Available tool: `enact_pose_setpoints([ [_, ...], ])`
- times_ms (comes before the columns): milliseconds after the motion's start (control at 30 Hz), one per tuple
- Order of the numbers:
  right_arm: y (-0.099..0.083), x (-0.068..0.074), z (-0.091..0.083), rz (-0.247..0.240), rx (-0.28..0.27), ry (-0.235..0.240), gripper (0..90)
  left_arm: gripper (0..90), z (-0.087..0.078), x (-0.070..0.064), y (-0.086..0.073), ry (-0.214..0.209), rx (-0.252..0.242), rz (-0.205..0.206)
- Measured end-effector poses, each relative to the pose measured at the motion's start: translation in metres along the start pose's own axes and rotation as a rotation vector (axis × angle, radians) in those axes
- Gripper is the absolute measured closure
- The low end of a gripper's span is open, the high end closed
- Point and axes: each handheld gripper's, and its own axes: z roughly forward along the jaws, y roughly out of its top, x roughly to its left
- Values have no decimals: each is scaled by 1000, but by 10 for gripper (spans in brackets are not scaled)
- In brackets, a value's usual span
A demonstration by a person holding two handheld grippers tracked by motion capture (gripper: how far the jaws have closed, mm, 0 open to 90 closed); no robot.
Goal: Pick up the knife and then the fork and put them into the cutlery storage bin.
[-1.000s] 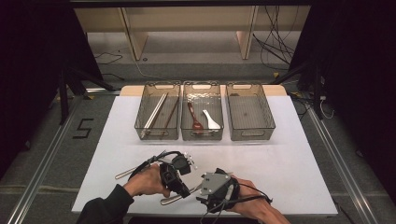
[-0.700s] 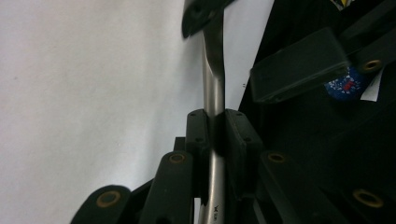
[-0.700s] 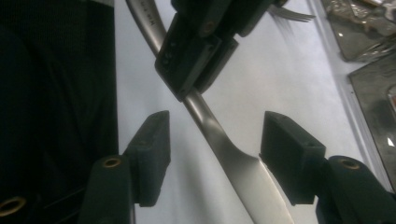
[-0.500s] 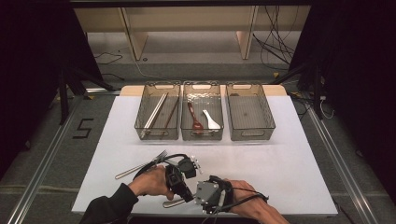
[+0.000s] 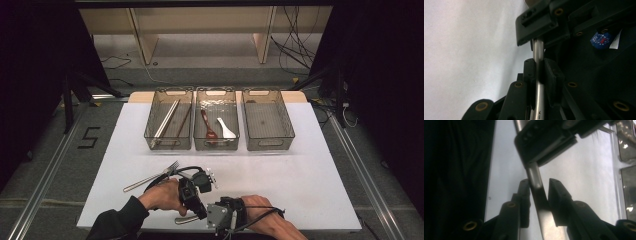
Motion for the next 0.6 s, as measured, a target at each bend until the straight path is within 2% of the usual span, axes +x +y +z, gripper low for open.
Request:
enact_pose_setpoints([
  [67,0,2,0,-26,1,1,754,795,-1,0,0,-3,6,8],
  [167,0,5,1,-80,-3,6,802,793,-5,2,-1,-18,-17,-4],
  [200,0,7,1,-70,0,9,803,795,-5,1,-1,-23,-22,-7],
  [267,0,5,0,-94,-16,12,806,791,-4,2,-2,-35,-18,-2],
  [433,-1,5,-3,-72,-15,27,811,764,-8,2,-4,-20,-25,-7],
  [500,-2,4,-5,-59,-5,29,812,737,-12,2,-6,-19,-53,-7],
  [567,-5,2,-5,-60,-8,21,812,719,-19,2,-9,-1,-85,-9],
  [600,-6,2,-5,-49,-2,19,812,685,-22,2,-10,8,-115,-24],
])
